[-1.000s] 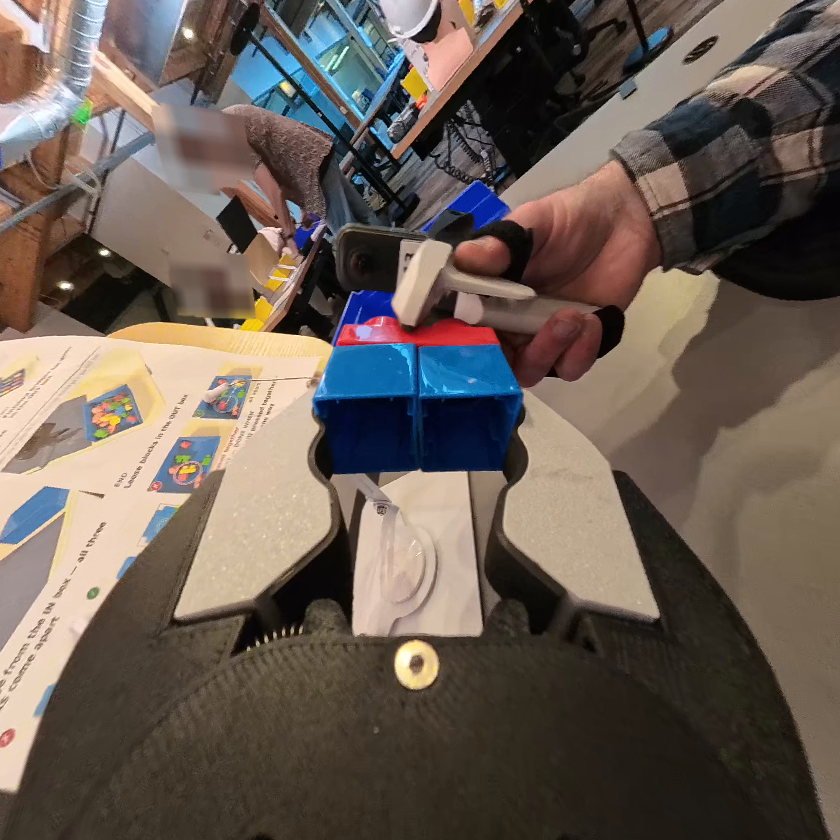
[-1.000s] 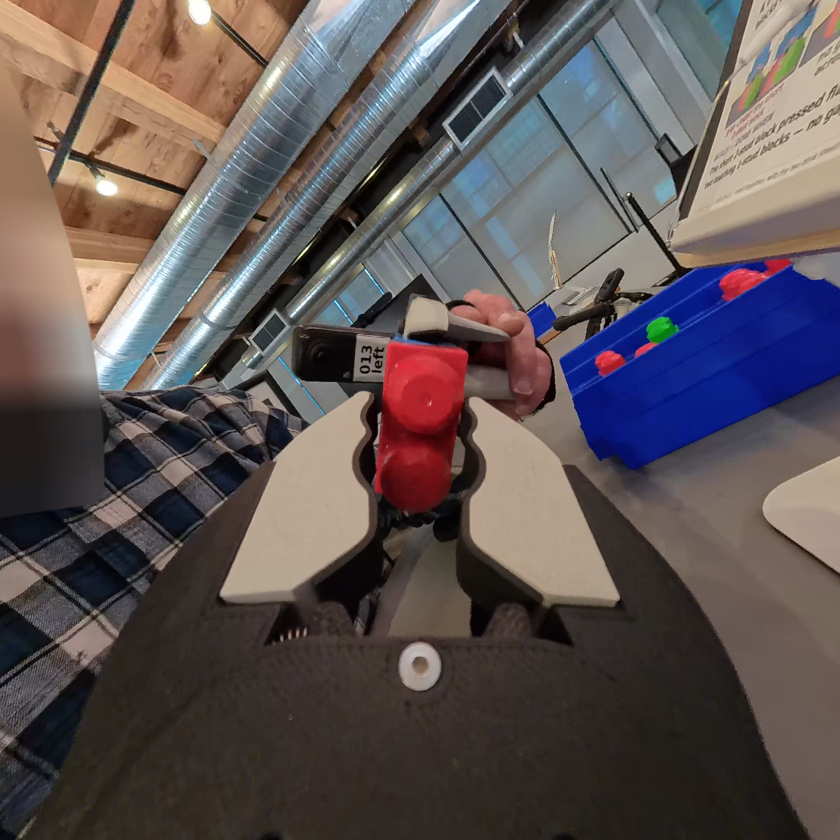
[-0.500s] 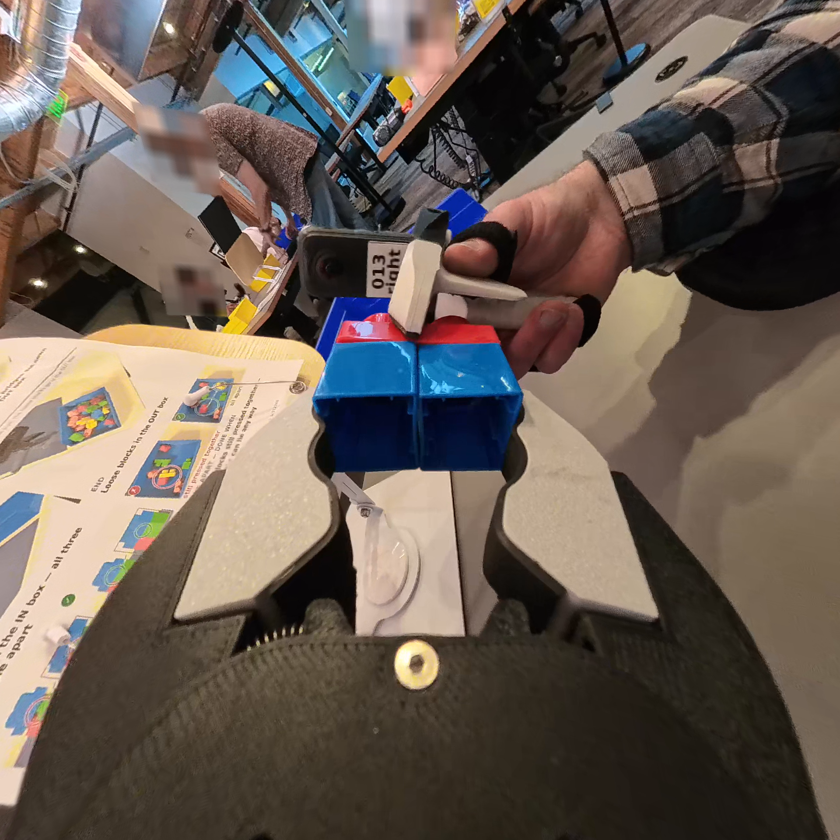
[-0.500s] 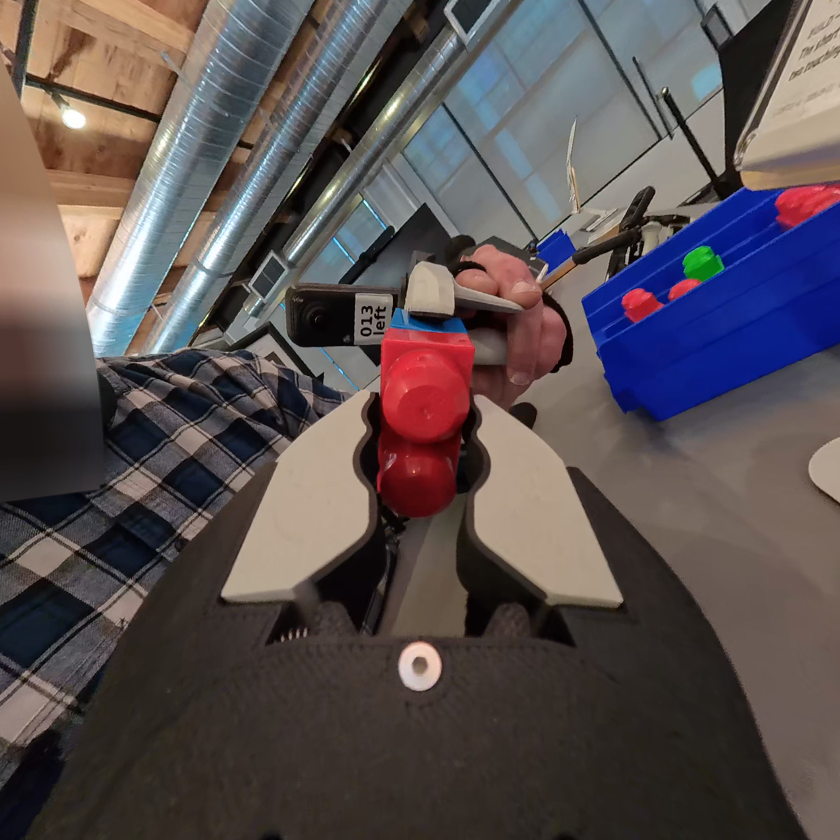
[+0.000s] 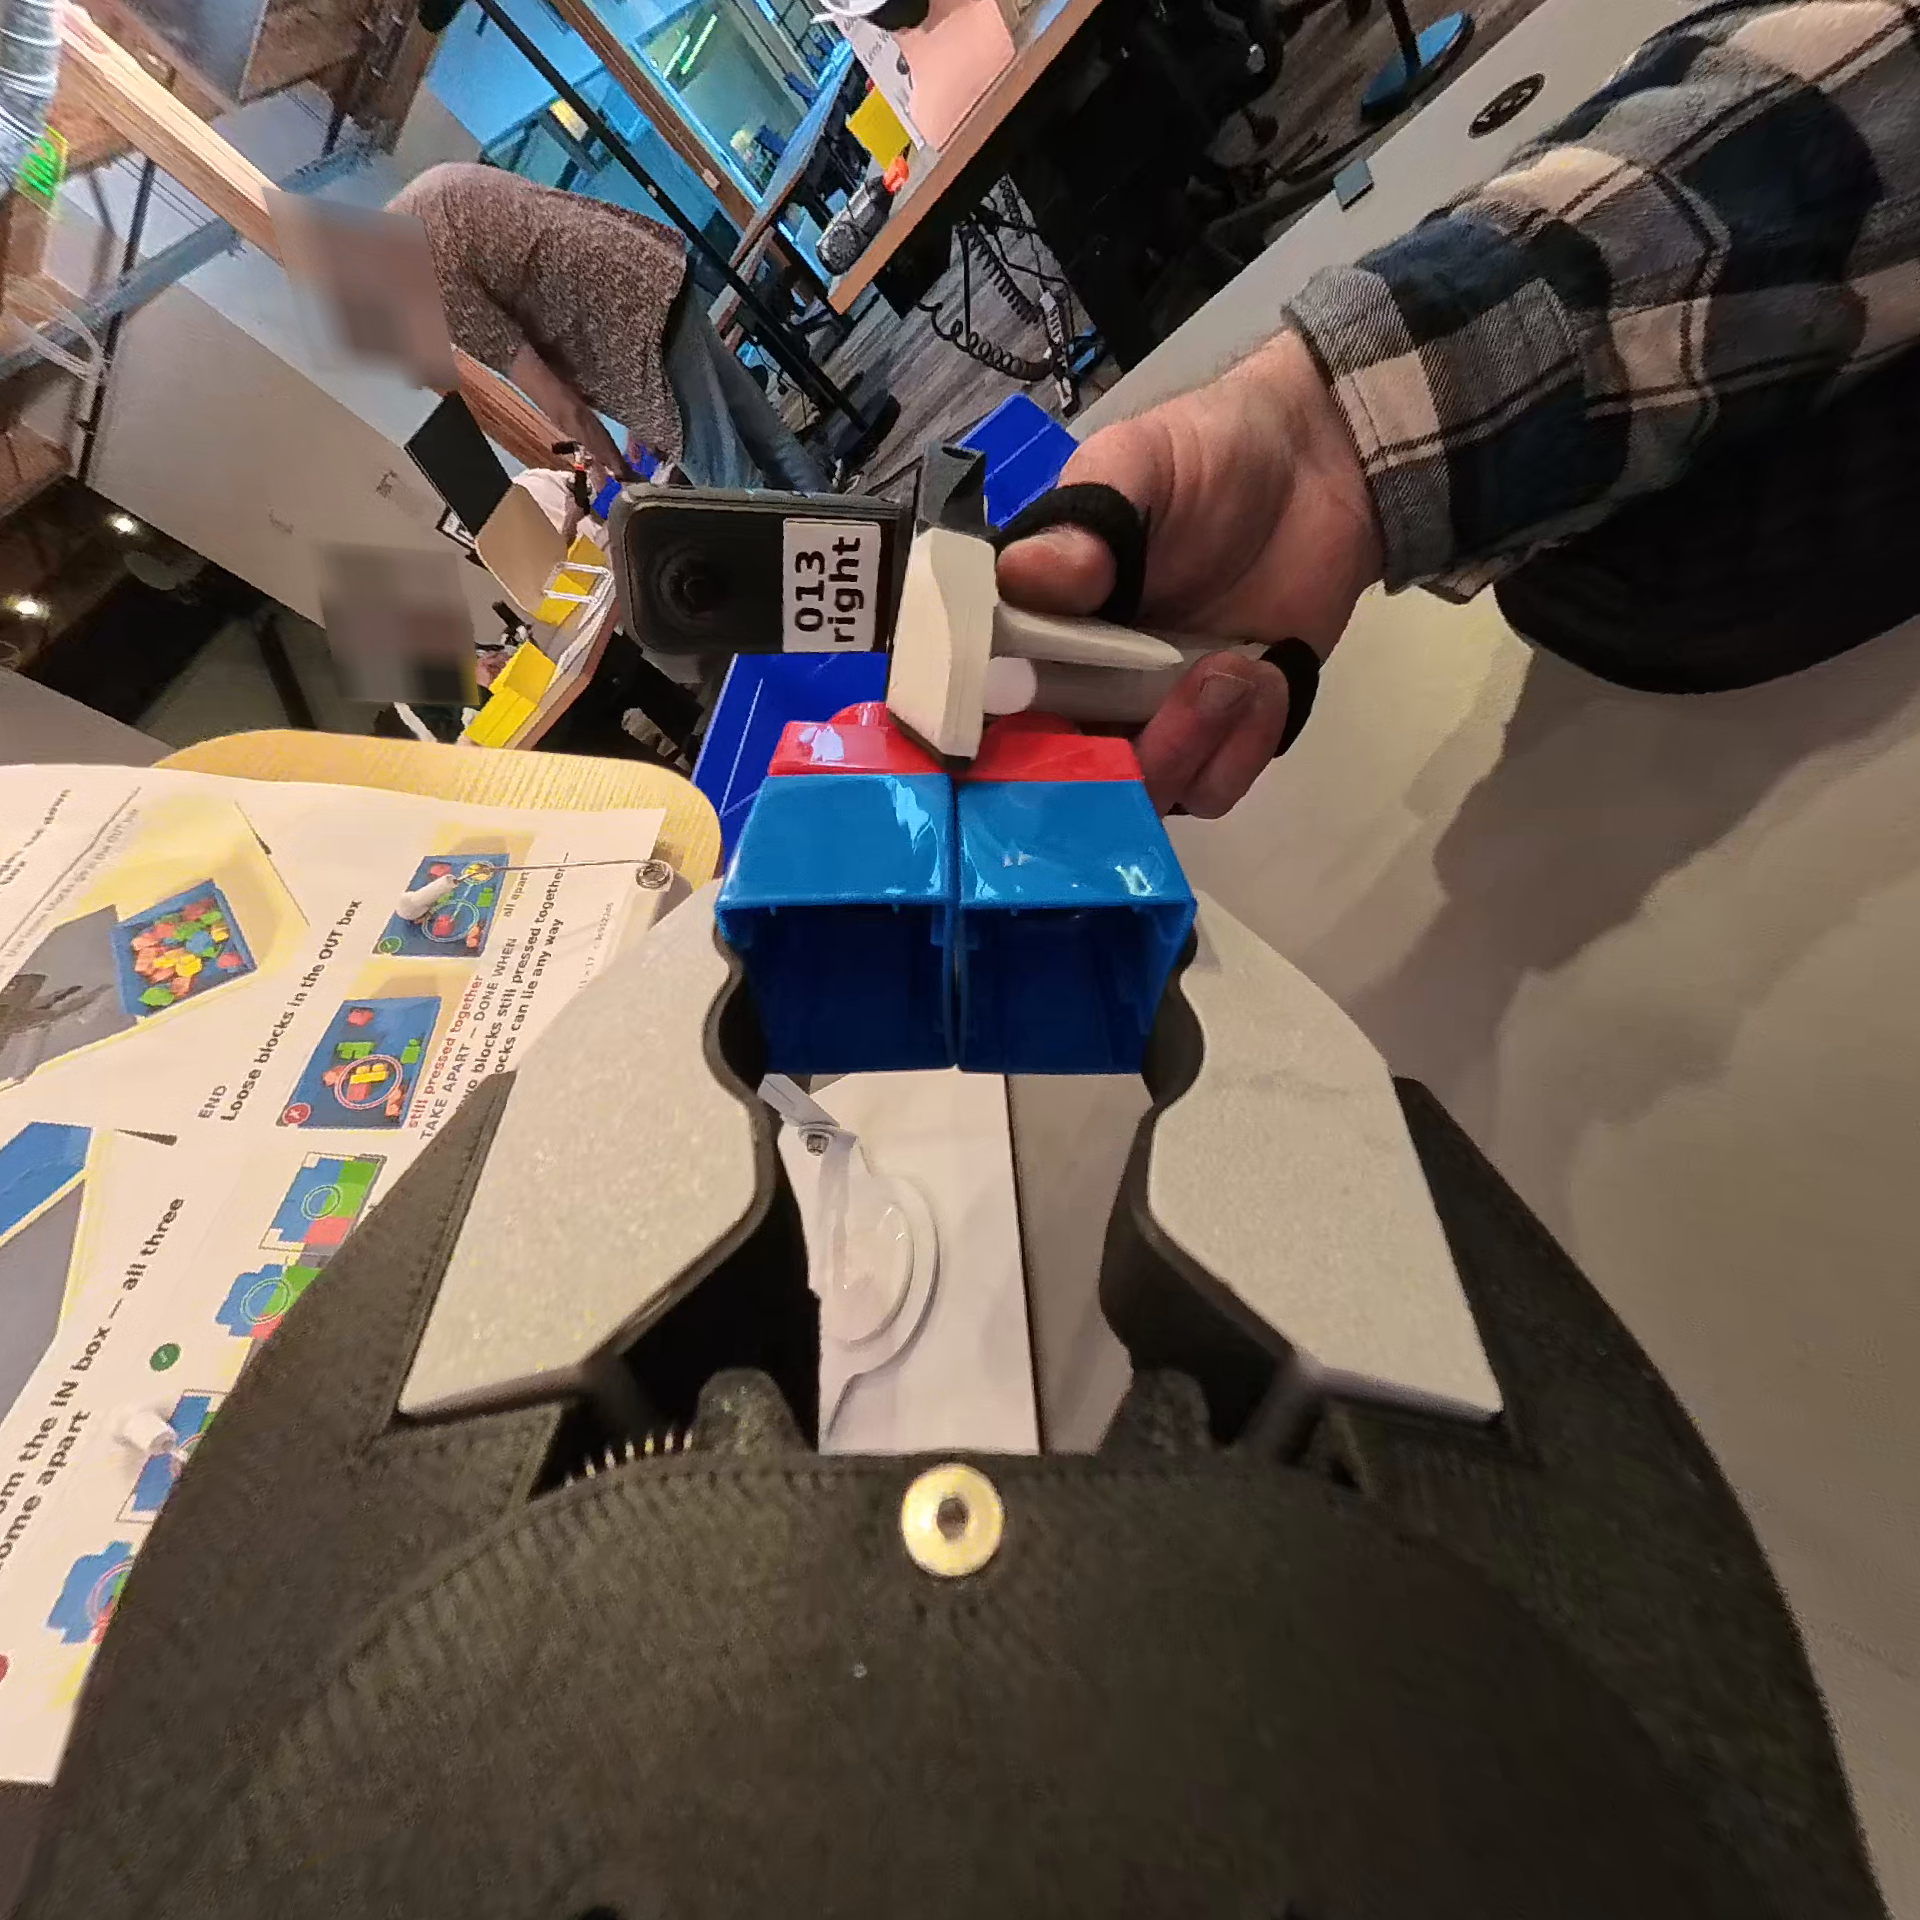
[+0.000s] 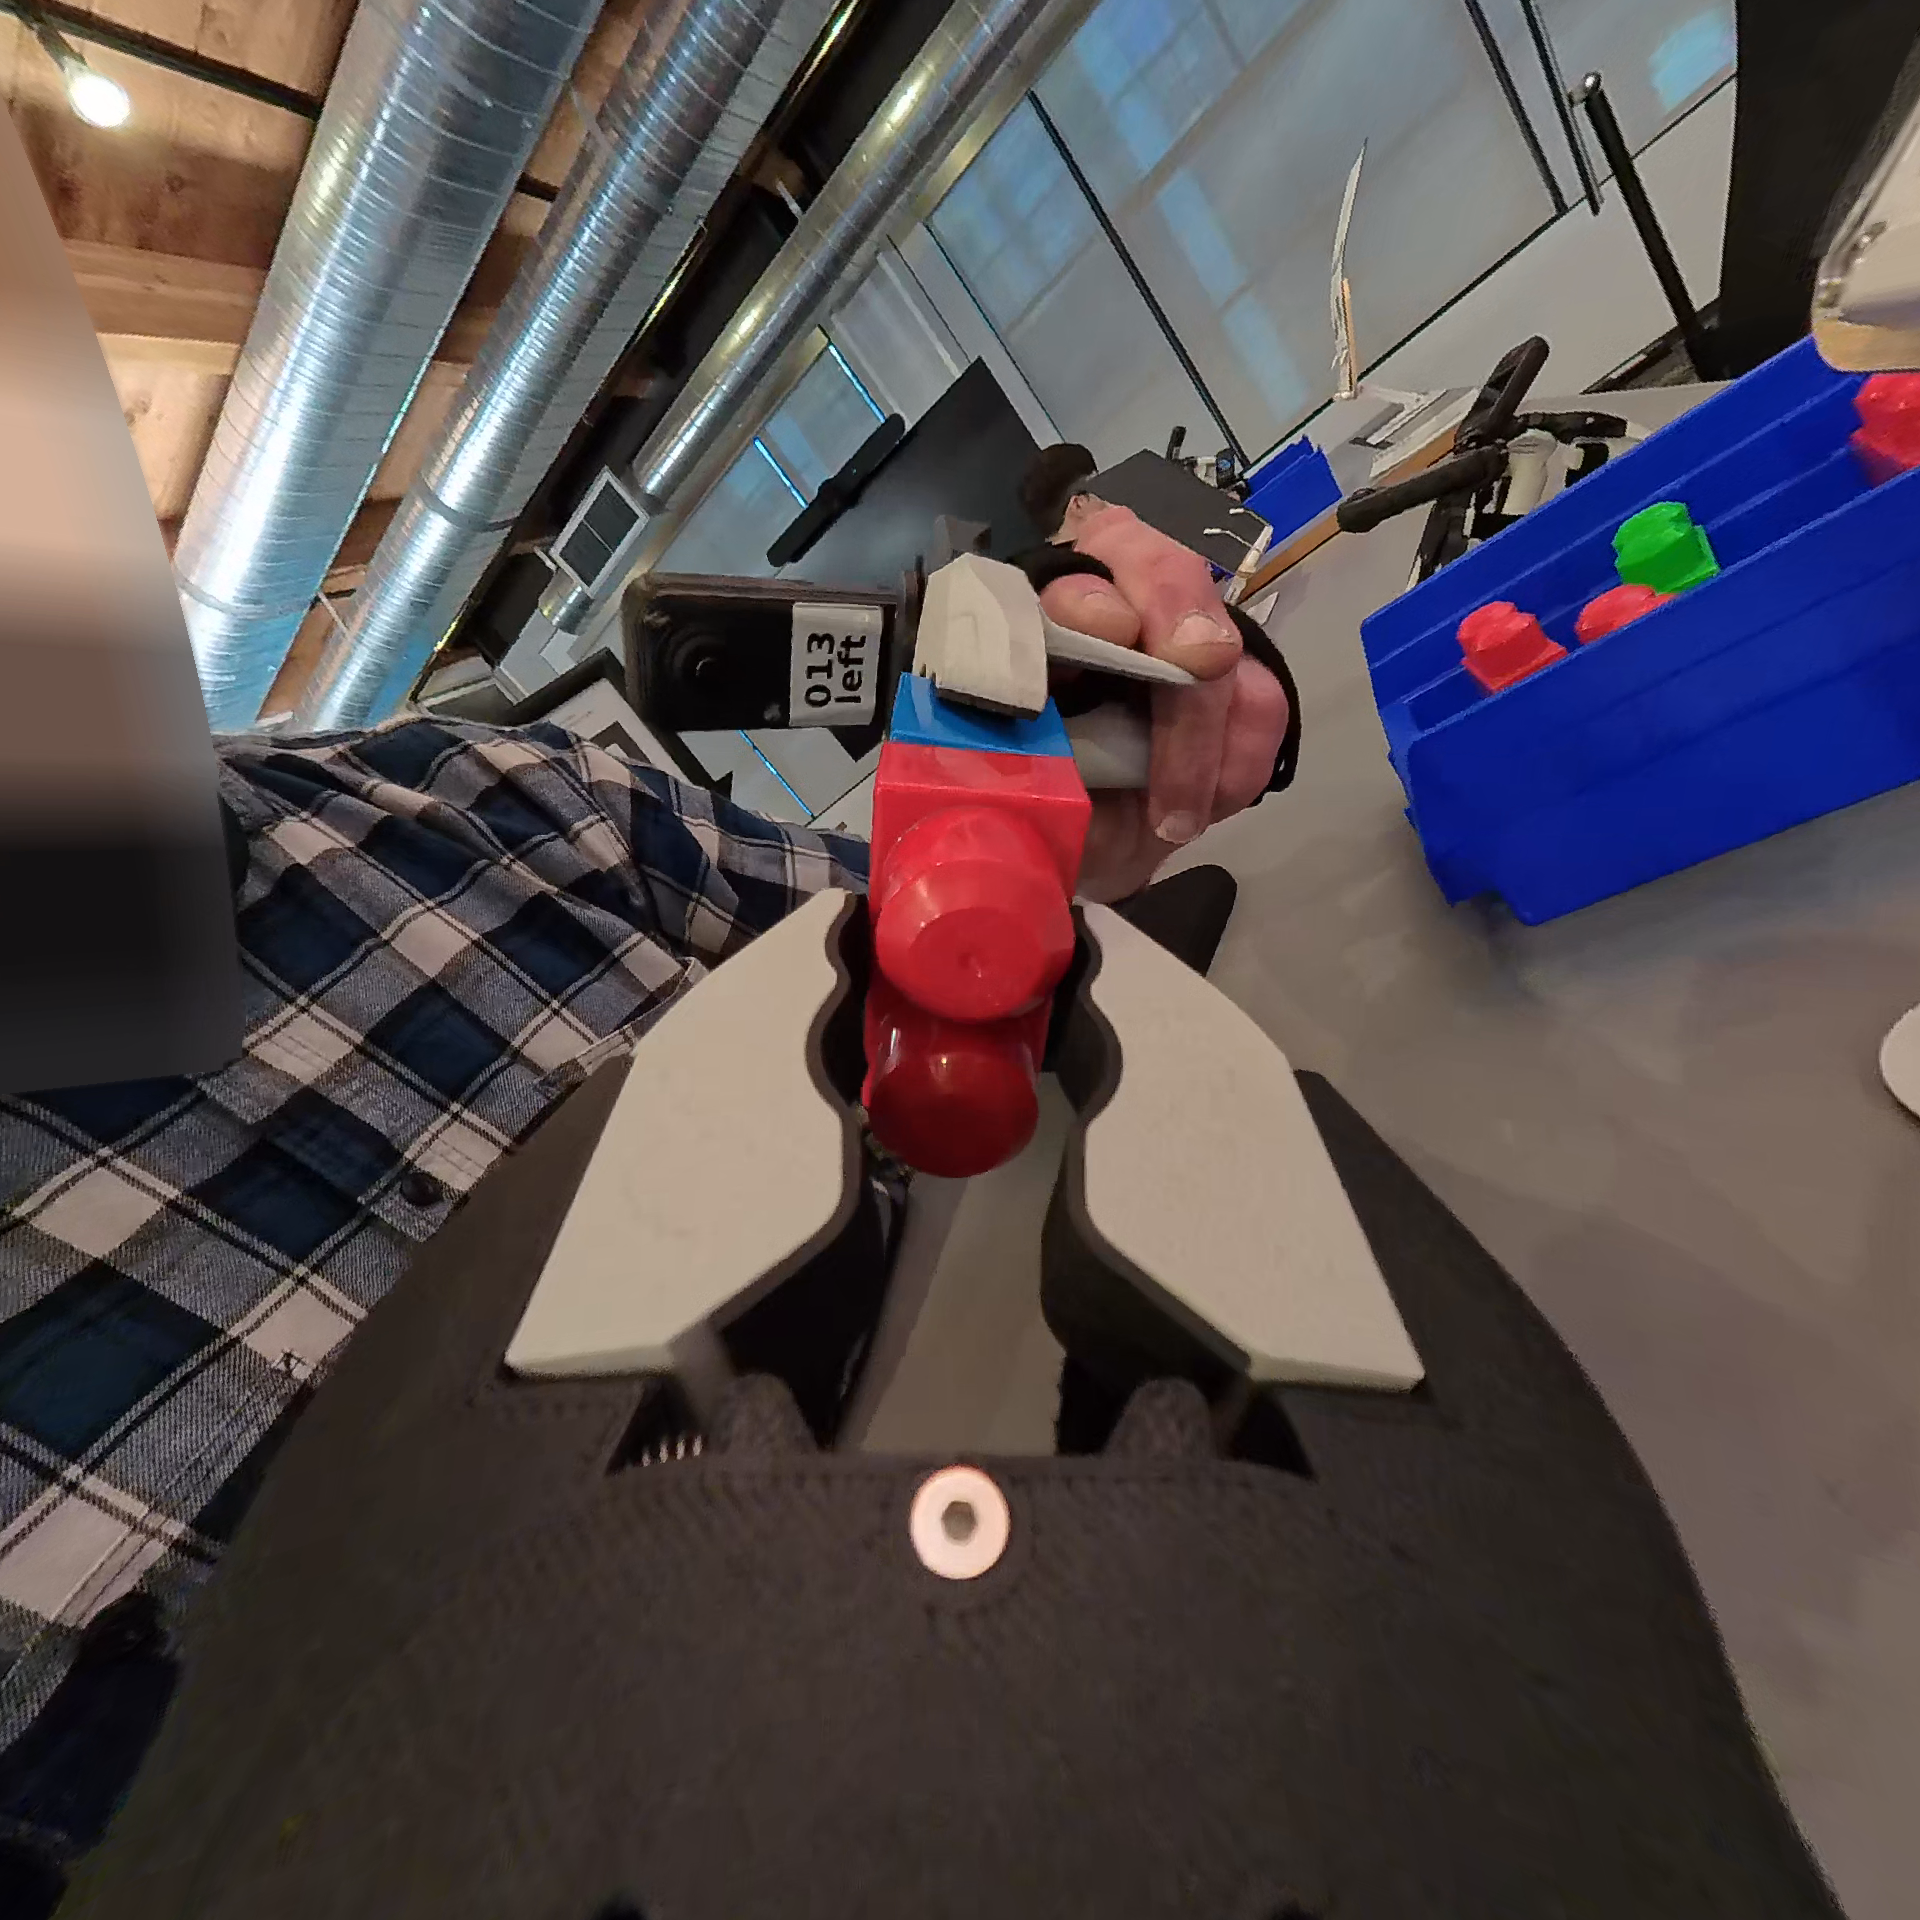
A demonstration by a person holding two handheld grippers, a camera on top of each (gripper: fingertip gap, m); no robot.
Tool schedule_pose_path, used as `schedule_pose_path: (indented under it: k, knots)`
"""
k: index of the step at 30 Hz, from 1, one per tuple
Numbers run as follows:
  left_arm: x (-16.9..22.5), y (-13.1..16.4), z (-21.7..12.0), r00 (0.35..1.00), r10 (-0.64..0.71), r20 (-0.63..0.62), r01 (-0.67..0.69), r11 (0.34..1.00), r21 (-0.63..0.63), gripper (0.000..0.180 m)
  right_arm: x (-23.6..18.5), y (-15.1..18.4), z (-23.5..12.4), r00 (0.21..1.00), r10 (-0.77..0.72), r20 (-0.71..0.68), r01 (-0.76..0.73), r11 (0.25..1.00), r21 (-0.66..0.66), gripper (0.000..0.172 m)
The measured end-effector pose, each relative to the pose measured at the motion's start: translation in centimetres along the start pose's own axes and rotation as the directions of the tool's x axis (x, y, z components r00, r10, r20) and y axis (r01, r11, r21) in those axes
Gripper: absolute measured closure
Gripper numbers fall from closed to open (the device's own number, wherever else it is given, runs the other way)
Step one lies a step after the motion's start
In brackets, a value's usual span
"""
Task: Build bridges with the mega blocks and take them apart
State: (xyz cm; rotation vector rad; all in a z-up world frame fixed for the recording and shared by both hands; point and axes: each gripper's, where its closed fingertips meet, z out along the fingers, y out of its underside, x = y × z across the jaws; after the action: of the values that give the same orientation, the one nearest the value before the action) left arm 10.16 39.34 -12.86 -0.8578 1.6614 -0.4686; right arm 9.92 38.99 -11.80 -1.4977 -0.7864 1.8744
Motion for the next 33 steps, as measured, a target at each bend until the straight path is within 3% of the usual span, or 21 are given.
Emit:
schedule_pose_path:
  k: [4,10,13,17,20,25,30,33]
  knots:
    - [-2.0,0.1,-2.5,0.996,-0.086,0.037,0.085,0.996,0.038,0.109,0.1,-2.6,-4.0,0.998,-0.015,-0.053,0.022,0.991,0.130,0.136]
    - [-3.5,0.4,-3.6,0.996,-0.068,0.060,0.066,0.997,0.035,0.109,-1.0,-3.8,-4.4,0.984,-0.107,-0.140,0.123,0.986,0.113,0.136]
    - [-5.1,-1.4,-3.6,0.994,-0.080,0.075,0.071,0.990,0.120,0.108,-2.6,-5.9,-5.8,0.954,-0.191,-0.230,0.219,0.970,0.101,0.136]
    - [-7.3,-2.8,-3.0,0.994,-0.025,0.102,0.012,0.992,0.127,0.108,-4.8,-9.1,-8.8,0.887,-0.255,-0.384,0.308,0.948,0.082,0.136]
    - [-8.1,-3.1,-3.2,0.993,0.011,0.116,-0.026,0.991,0.131,0.108,-5.4,-11.4,-12.8,0.780,-0.276,-0.562,0.355,0.934,0.033,0.136]
    - [-8.0,-3.0,-3.3,0.993,0.013,0.119,-0.031,0.988,0.149,0.108,-2.0,-13.4,-22.5,0.451,-0.255,-0.855,0.295,0.947,-0.126,0.136]
    - [-7.9,-3.0,-3.6,0.994,0.014,0.107,-0.031,0.988,0.151,0.108,3.2,-12.7,-31.6,0.159,-0.213,-0.964,0.074,0.976,-0.203,0.136]
    - [-7.8,-2.9,-3.6,0.995,0.019,0.101,-0.034,0.989,0.143,0.108,7.3,-10.0,-35.5,0.056,-0.208,-0.976,-0.137,0.967,-0.214,0.135]
